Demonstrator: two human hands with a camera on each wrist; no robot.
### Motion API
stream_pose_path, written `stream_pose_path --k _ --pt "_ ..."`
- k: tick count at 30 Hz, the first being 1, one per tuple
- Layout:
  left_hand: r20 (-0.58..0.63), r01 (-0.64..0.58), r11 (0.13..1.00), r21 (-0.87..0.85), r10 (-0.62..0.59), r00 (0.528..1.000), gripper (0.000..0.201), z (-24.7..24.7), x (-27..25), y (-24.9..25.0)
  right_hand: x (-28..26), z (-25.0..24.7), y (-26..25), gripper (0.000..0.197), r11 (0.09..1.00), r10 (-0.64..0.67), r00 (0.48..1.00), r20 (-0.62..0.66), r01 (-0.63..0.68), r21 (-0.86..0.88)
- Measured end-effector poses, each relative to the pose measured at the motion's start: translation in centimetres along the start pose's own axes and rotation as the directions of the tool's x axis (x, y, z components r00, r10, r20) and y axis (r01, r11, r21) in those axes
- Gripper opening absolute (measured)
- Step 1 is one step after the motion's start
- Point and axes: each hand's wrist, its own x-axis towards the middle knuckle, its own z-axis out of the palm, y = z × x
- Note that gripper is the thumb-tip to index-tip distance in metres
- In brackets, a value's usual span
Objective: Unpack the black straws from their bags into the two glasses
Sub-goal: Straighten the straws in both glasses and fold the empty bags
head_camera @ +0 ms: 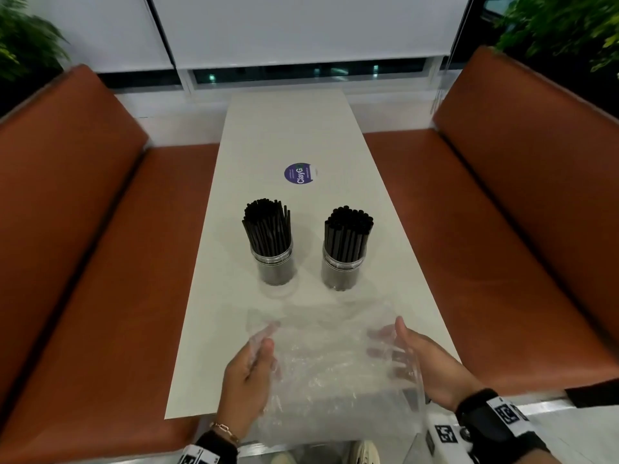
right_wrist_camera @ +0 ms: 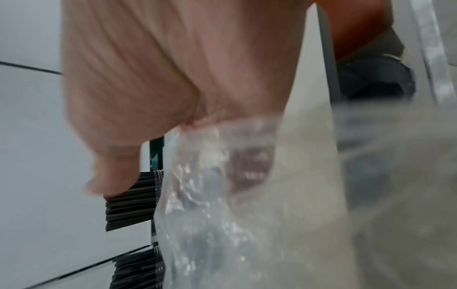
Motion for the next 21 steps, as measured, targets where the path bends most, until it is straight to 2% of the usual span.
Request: stream_pose_path --k 3,7,10,13,17,19,21 --pt "0.015 0.004 0.998 0.059 -0.005 1.0 0.032 1.0 -0.1 -1.3 0.5 0.1 0.4 0.042 0.993 -0.047 0.987 -0.152 0.03 -0.116" --pt "-0.011 0.121 0.991 0.048 -0.121 0.993 0.03 2.3 0.3 -3.8 2.5 -0.8 1.3 0.017 0.967 -0.193 0.911 -0.366 0.114 -0.226" --pt "-0.06 0.172 0.977 0.123 -0.166 0.984 0.035 2.8 1.1 -4.8 5.3 -0.9 1.7 0.009 0.94 -0.234 0.873 -0.428 0.09 -0.33" --pt "-0.143 0.208 0.936 0.284 -0.173 0.975 0.043 3.0 2.6 -5.3 7.6 -0.8 1.9 0.003 0.883 -0.28 0.845 -0.455 0.04 -0.468" --pt "-0.175 0.235 0.848 0.475 -0.171 0.97 0.052 1.5 4.5 -5.5 9.2 0.4 2.2 0.024 0.777 -0.286 0.868 -0.407 -0.039 -0.628" --pt "-0.208 0.245 0.819 0.519 -0.157 0.965 0.053 0.5 5.5 -5.6 9.4 1.3 1.5 0.019 0.775 -0.3 0.854 -0.426 -0.041 -0.63" --pt "-0.258 0.272 0.812 0.517 -0.155 0.954 0.054 -0.4 6.6 -5.4 9.6 2.1 0.2 0.036 0.779 -0.345 0.824 -0.449 -0.015 -0.626"
